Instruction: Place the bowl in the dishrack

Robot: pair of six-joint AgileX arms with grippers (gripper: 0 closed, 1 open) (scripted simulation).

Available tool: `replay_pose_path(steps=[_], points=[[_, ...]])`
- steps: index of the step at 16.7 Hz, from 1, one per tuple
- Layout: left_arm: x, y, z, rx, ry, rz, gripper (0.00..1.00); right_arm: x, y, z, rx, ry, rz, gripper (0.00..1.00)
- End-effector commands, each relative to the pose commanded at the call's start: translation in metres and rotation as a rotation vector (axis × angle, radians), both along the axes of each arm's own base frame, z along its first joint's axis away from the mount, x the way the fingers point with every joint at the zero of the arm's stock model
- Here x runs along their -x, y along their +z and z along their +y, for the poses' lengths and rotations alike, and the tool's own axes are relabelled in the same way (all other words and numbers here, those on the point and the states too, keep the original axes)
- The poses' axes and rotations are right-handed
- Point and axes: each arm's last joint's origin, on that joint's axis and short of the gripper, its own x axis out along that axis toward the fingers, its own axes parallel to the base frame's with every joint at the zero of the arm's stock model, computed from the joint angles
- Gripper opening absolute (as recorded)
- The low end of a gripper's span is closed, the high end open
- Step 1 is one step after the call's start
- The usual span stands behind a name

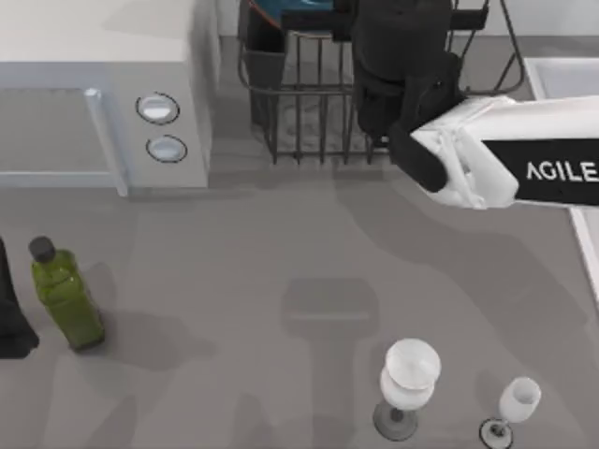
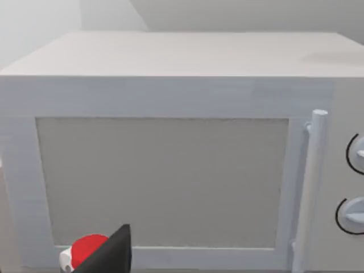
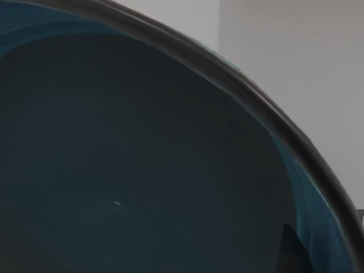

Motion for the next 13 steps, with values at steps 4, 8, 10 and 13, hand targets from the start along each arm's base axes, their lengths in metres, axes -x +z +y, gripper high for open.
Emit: replay_pose_path(steps=[4,8,10,13], points=[[0.0000,0.0000,0.0000,0.000,0.000,0.000,1.00,0.0000,0.0000,0.0000,0.000,0.000,0.000,0.53],[0.0000,0.0000,0.0000,0.000,0.000,0.000,1.00,0.0000,0.0000,0.0000,0.000,0.000,0.000,0.83],[0.0000,0.0000,0.0000,0.000,0.000,0.000,1.00,0.0000,0.0000,0.0000,0.000,0.000,0.000,0.98],[0.0000,0.0000,0.0000,0.000,0.000,0.000,1.00,0.0000,0.0000,0.0000,0.000,0.000,0.000,1.00]])
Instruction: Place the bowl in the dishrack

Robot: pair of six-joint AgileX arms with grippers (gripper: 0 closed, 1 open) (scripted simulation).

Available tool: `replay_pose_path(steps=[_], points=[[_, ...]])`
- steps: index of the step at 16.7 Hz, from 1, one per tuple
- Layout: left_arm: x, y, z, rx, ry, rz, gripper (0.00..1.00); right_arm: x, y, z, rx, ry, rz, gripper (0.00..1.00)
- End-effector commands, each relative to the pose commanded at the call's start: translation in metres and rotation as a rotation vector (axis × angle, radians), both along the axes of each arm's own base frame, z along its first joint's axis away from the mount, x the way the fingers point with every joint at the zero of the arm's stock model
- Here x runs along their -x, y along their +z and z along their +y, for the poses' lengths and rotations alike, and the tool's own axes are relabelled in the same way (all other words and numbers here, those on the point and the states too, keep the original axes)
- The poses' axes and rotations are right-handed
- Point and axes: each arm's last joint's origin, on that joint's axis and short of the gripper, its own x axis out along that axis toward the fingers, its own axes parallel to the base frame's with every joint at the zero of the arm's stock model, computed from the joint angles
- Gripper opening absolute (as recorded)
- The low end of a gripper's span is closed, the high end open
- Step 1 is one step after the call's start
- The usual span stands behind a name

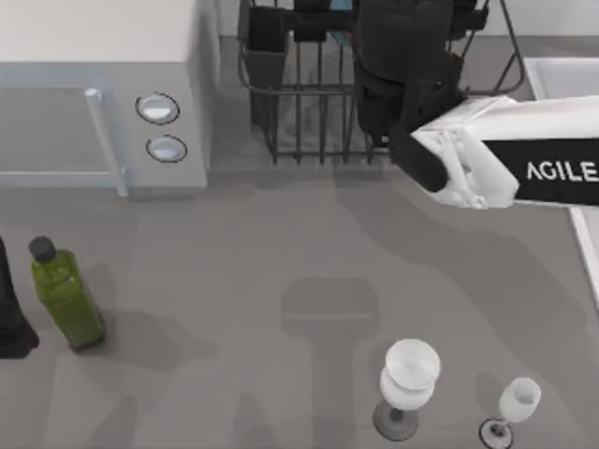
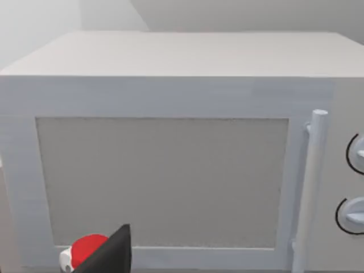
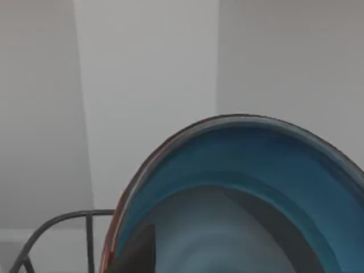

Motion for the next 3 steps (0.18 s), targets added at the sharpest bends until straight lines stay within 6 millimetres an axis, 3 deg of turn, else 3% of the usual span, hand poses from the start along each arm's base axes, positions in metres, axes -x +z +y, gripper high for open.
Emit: replay_pose_path(steps=[3], points=[[0.0000,0.0000,0.0000,0.000,0.000,0.000,1.00,0.0000,0.0000,0.0000,0.000,0.000,0.000,1.00]])
